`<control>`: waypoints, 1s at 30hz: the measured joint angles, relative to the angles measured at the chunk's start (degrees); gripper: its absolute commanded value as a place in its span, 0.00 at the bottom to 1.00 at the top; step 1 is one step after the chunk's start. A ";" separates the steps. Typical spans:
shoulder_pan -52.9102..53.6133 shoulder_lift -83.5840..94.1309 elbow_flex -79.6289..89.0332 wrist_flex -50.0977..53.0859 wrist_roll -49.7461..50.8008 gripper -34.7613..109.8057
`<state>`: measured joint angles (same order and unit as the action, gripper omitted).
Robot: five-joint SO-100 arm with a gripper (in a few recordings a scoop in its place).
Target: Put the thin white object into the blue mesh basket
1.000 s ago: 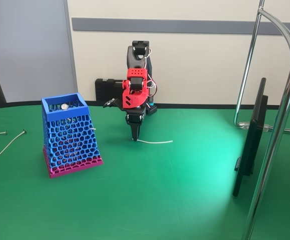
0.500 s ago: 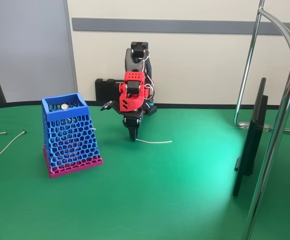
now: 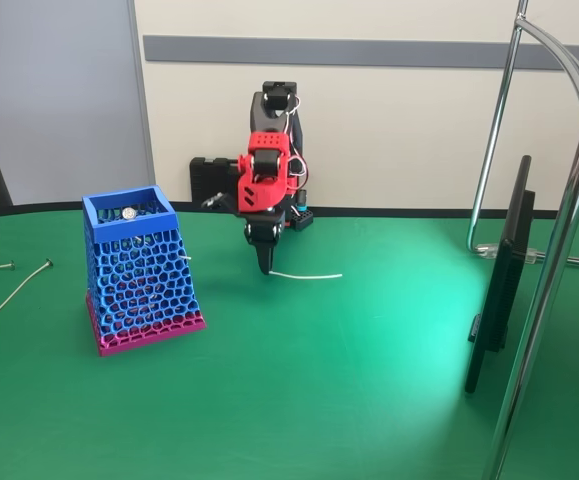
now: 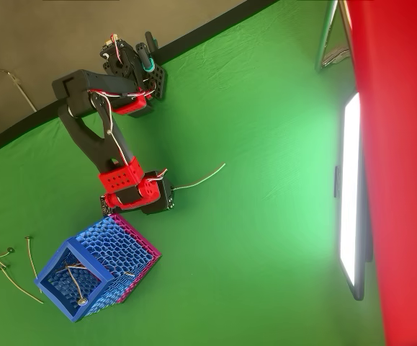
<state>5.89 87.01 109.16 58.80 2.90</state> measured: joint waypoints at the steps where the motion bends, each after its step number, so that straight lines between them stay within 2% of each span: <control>1: 0.70 1.85 0.09 -0.79 -0.44 0.25; 5: 2.72 9.05 0.44 -6.77 -2.99 0.25; 17: 8.96 18.46 1.41 -40.96 -16.70 0.24; 23: 10.55 20.30 0.26 -50.36 -23.64 0.25; 30: 14.59 23.20 0.97 -66.36 -38.23 0.24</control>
<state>20.48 110.21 110.13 -7.56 -35.33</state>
